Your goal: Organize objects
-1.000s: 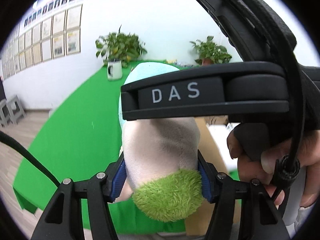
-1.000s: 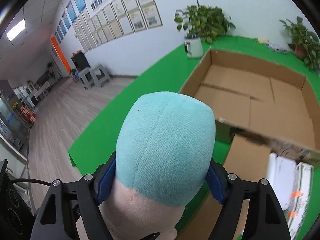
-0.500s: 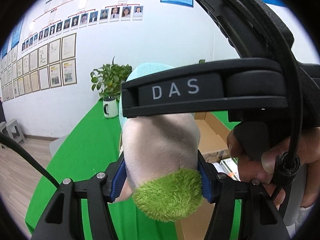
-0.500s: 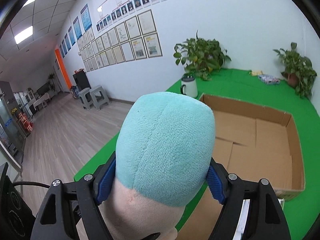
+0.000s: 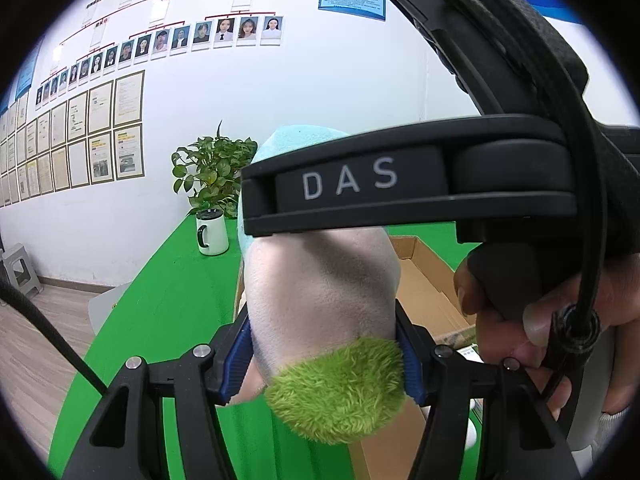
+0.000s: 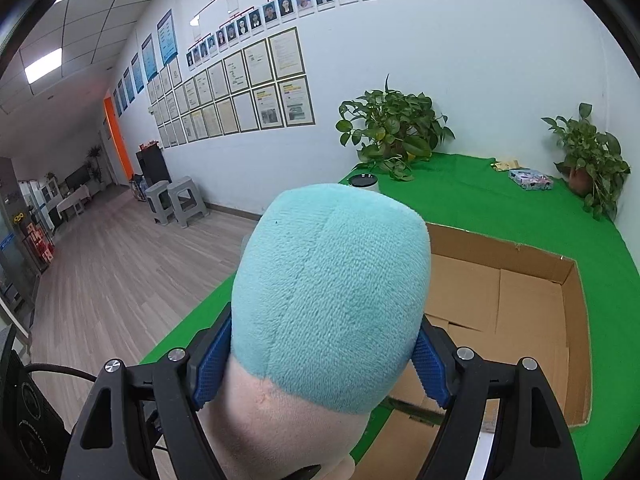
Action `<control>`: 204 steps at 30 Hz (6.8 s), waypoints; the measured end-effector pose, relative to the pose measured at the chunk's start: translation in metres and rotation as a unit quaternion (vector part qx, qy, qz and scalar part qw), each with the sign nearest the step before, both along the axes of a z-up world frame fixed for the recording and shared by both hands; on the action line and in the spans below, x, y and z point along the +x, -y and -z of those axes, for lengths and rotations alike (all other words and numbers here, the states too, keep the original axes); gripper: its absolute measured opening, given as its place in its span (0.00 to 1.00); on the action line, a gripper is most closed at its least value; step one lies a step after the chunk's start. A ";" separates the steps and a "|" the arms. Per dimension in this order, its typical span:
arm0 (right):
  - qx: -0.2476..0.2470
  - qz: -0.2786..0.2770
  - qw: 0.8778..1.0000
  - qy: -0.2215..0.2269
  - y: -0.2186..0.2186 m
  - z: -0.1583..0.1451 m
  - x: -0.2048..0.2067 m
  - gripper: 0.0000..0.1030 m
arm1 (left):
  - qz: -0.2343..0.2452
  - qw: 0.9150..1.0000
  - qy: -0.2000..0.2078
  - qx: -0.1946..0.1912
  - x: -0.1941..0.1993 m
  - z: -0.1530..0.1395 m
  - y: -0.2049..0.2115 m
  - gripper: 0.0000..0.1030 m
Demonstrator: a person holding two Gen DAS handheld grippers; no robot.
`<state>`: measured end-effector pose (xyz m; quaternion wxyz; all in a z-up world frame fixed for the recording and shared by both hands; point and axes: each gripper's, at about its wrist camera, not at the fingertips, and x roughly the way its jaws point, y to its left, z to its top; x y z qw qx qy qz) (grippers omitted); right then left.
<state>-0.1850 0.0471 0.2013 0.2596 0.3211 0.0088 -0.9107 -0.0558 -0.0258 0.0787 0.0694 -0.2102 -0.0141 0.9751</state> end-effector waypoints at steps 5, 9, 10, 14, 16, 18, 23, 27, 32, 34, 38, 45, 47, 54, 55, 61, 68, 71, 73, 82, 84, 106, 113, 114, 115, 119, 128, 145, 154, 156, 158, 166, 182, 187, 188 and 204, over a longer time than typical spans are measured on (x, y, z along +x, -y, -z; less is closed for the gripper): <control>0.007 -0.004 1.000 0.011 0.006 0.009 -0.053 0.74 | -0.002 1.000 0.013 0.009 -0.020 0.006 -0.001 0.59; 0.013 -0.010 0.999 0.034 0.015 0.031 -0.101 0.74 | 0.002 0.999 0.042 0.033 -0.056 0.016 0.014 0.59; 0.017 -0.009 0.999 0.041 0.018 0.037 -0.114 0.74 | 0.004 0.998 0.052 0.042 -0.064 0.019 0.018 0.59; 0.022 -0.012 0.998 0.066 0.023 0.062 -0.158 0.74 | 0.001 0.995 0.082 0.051 -0.099 0.033 0.030 0.59; 0.018 -0.017 0.997 0.079 0.026 0.076 -0.183 0.74 | -0.004 0.995 0.091 0.050 -0.111 0.039 0.033 0.59; 0.015 -0.021 0.996 0.090 0.025 0.094 -0.200 0.74 | -0.008 0.993 0.105 0.049 -0.126 0.045 0.039 0.59; -0.003 -0.038 0.991 0.128 0.025 0.150 -0.239 0.74 | -0.023 0.988 0.148 0.047 -0.147 0.069 0.038 0.59; -0.012 -0.047 0.985 0.166 0.025 0.197 -0.273 0.74 | -0.032 0.981 0.187 0.043 -0.163 0.093 0.039 0.59; -0.029 -0.064 0.976 0.206 0.029 0.253 -0.297 0.74 | -0.045 0.974 0.222 0.027 -0.173 0.111 0.040 0.60; -0.043 -0.065 0.975 0.209 0.028 0.262 -0.304 0.75 | -0.044 0.974 0.221 0.026 -0.169 0.111 0.039 0.61; -0.046 -0.067 0.974 0.210 0.033 0.272 -0.308 0.76 | -0.035 0.974 0.222 0.037 -0.153 0.108 0.040 0.63; -0.014 -0.045 0.980 0.193 0.052 0.270 -0.300 0.82 | -0.027 0.977 0.203 0.058 -0.133 0.102 0.056 0.60; -0.012 -0.038 0.981 0.190 0.055 0.269 -0.298 0.85 | -0.026 0.977 0.205 0.061 -0.134 0.104 0.056 0.52; -0.054 -0.026 0.980 0.191 0.030 0.250 -0.280 0.90 | -0.027 0.970 0.223 0.091 -0.142 0.107 0.064 0.45; -0.064 -0.023 0.980 0.186 0.022 0.244 -0.274 0.93 | -0.030 0.970 0.221 0.093 -0.140 0.106 0.064 0.46; -0.087 0.036 0.986 0.136 -0.026 0.200 -0.225 0.99 | -0.045 0.976 0.200 0.071 -0.132 0.095 0.063 0.46; 0.043 0.194 0.978 0.057 -0.068 0.189 -0.111 0.99 | -0.049 0.994 0.097 0.004 -0.072 0.060 0.037 0.79; 0.058 0.236 0.970 0.029 -0.079 0.194 -0.055 0.99 | -0.032 0.996 0.076 -0.017 -0.067 0.057 0.026 0.79; 0.052 0.247 0.967 0.029 -0.089 0.200 -0.026 0.99 | -0.027 0.997 0.065 -0.019 -0.059 0.054 0.019 0.79; 0.065 0.261 0.963 0.010 -0.110 0.212 0.062 0.99 | 0.004 0.999 0.046 0.008 -0.023 0.044 -0.006 0.79; 0.065 0.257 0.964 0.013 -0.113 0.215 0.072 0.99 | 0.008 0.998 0.058 0.011 -0.025 0.048 -0.010 0.79; 0.076 0.113 0.985 0.101 -0.029 0.266 0.161 0.99 | 0.112 0.954 0.248 0.122 -0.021 0.146 0.012 0.59; 0.095 0.091 0.984 0.123 -0.007 0.285 0.167 0.98 | 0.137 0.935 0.272 0.180 -0.013 0.164 0.024 0.58; 0.102 0.093 0.983 0.123 -0.007 0.286 0.167 0.95 | 0.138 0.934 0.274 0.184 -0.012 0.165 0.025 0.58; 0.105 0.094 0.983 0.120 -0.007 0.286 0.168 0.93 | 0.141 0.932 0.276 0.186 -0.011 0.165 0.025 0.58; 0.098 0.092 0.985 0.109 -0.007 0.286 0.172 0.92 | 0.147 0.934 0.276 0.172 -0.005 0.164 0.021 0.58; -0.040 0.070 0.986 0.149 -0.041 0.282 0.168 0.91 | 0.116 0.937 0.268 0.191 0.003 0.160 0.040 0.83; -0.184 -0.014 0.962 0.203 -0.059 0.297 0.157 0.92 | 0.081 0.942 0.273 0.176 0.012 0.145 0.025 0.64; -0.085 0.015 0.990 0.112 -0.074 0.263 0.166 0.95 | 0.077 0.953 0.249 0.151 0.006 0.129 0.013 0.64; -0.086 0.018 0.990 0.107 -0.078 0.257 0.169 0.95 | 0.087 0.953 0.244 0.159 0.006 0.125 0.011 0.62; -0.092 0.019 0.990 0.104 -0.081 0.252 0.170 0.95 | 0.101 0.952 0.246 0.149 0.004 0.126 0.002 0.45; -0.064 0.025 0.993 0.092 -0.080 0.247 0.181 0.95 | 0.154 0.949 0.238 0.138 -0.001 0.116 -0.028 0.29; -0.033 0.099 0.989 0.106 -0.116 0.264 0.166 0.46 | 0.176 0.953 0.225 0.105 -0.007 0.111 -0.051 0.30; -0.049 0.082 0.987 0.127 -0.103 0.271 0.160 0.39 | 0.129 0.961 0.214 0.118 0.007 0.112 -0.012 0.31; -0.068 0.068 0.984 0.151 -0.098 0.274 0.154 0.32 | 0.120 0.963 0.211 0.119 0.009 0.112 -0.004 0.31; -0.011 0.104 0.985 0.139 -0.069 0.271 0.132 0.36 | 0.088 0.959 0.248 0.104 -0.025 0.146 0.032 0.30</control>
